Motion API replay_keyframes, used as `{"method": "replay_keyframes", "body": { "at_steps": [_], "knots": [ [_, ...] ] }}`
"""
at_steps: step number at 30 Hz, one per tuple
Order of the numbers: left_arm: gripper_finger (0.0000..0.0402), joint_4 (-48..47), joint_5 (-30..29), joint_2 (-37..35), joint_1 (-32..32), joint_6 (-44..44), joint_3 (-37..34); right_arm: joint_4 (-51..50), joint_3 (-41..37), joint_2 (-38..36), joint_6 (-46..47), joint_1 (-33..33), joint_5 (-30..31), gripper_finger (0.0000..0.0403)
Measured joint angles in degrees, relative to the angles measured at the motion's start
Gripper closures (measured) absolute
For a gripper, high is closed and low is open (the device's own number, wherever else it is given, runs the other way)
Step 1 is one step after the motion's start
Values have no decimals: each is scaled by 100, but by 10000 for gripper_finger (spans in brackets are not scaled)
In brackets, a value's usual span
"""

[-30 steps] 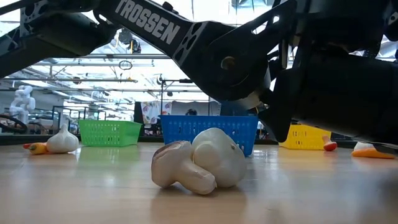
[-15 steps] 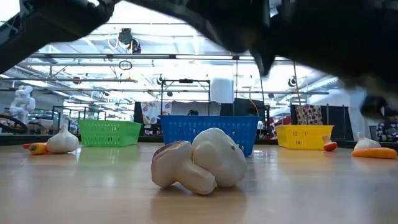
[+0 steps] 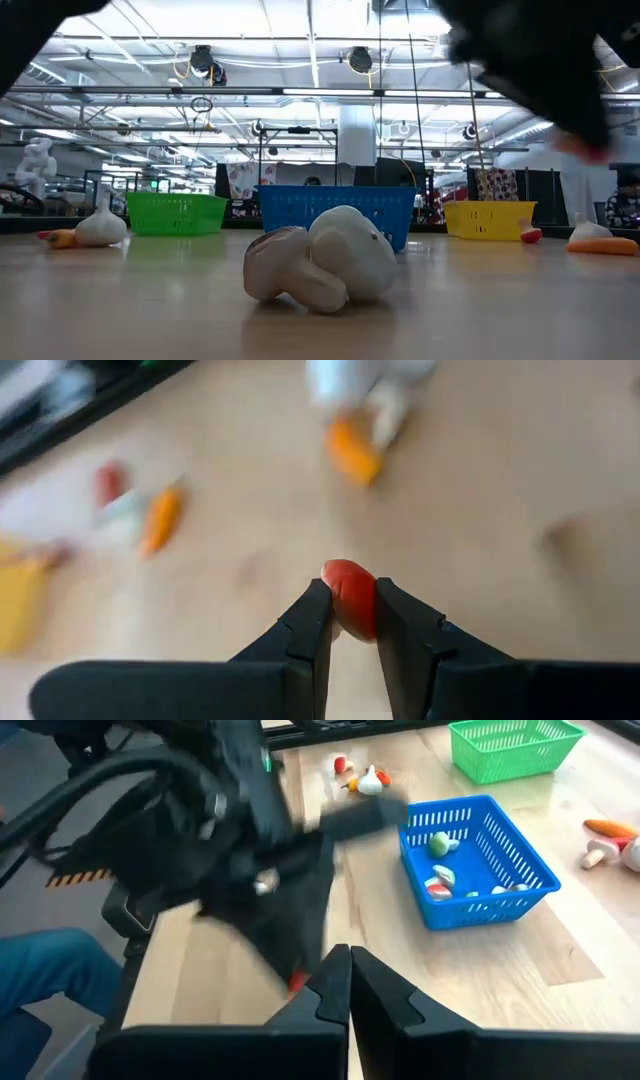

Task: Sort produce into baskets
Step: Put the orange mushroom into the blue bin

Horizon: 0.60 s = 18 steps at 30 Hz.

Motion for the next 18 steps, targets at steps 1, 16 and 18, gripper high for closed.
{"method": "replay_keyframes", "body": {
  "at_steps": [1, 16, 18],
  "knots": [
    [332, -312, -309, -60, -35, 2, 0, -3, 1, 1, -37, 0, -2, 403],
    [332, -4727, -1524, -1126, 270, -1354, -34, 106, -3, 19, -51, 0, 29, 403],
    [332, -4787, -1556, -1273, 320, -1401, -42, 196, -3, 47, -43, 0, 19, 403]
  ]
}}
